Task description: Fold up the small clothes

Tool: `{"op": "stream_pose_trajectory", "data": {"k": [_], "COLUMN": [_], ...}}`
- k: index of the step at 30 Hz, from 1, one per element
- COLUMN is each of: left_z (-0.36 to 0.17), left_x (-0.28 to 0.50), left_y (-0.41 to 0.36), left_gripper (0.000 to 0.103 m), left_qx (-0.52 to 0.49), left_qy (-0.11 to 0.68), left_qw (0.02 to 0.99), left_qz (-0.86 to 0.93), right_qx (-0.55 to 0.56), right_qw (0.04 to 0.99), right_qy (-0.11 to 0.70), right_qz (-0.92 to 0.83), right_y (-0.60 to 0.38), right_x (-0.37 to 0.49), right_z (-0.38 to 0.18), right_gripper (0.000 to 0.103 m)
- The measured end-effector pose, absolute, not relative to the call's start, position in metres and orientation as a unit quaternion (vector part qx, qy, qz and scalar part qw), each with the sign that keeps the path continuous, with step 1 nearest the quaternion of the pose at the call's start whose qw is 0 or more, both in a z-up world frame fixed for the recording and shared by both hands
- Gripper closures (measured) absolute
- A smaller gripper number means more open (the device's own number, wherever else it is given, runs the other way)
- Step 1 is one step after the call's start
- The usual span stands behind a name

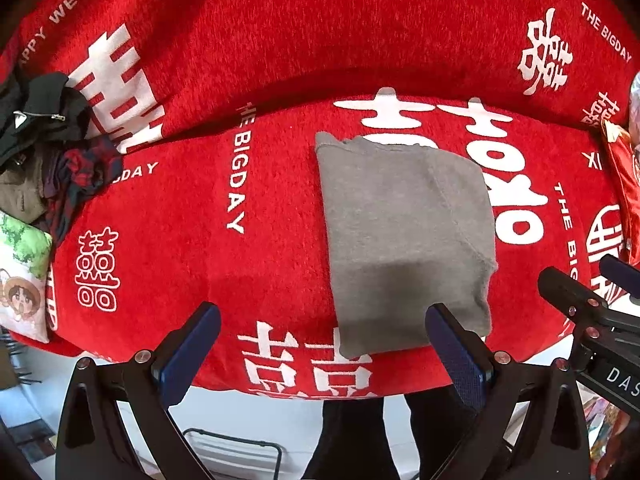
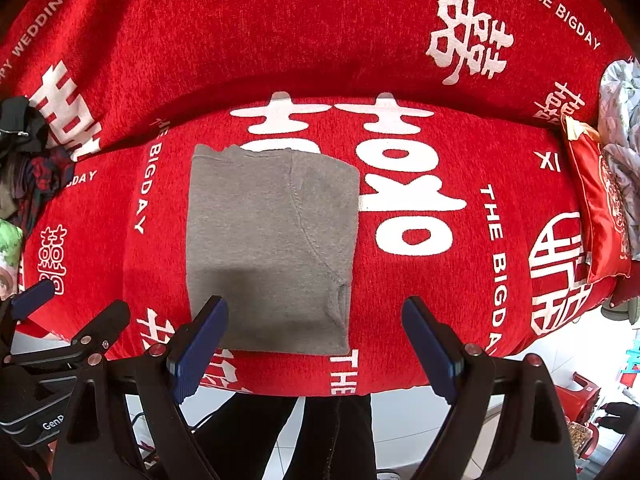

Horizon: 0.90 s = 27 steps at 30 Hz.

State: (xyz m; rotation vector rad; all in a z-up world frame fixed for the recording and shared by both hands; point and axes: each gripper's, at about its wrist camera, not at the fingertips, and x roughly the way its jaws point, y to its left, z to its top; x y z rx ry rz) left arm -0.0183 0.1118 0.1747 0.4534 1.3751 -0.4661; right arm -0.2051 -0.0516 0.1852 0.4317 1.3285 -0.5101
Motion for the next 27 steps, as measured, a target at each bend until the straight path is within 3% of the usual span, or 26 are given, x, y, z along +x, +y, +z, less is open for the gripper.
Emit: {"op": "stream_pose_trajectory", "data": {"k": [27], "left_z": [0.1732], "left_x": [-0.0177], "left_y": [0.1128], "left_gripper": [0.001], "left_qx": [0.211], "left_qy": [0.614], "left_qw": [0.733], "left_qz": [-0.204], "right_qx": [0.195], "right_qw": [0.735], "right_qy": [0.607], "right_qz": [-0.232], "right_y": [-0.0511], "right_x": [-0.2045], "right_z": [0.1815], "right_gripper": [0.013]}}
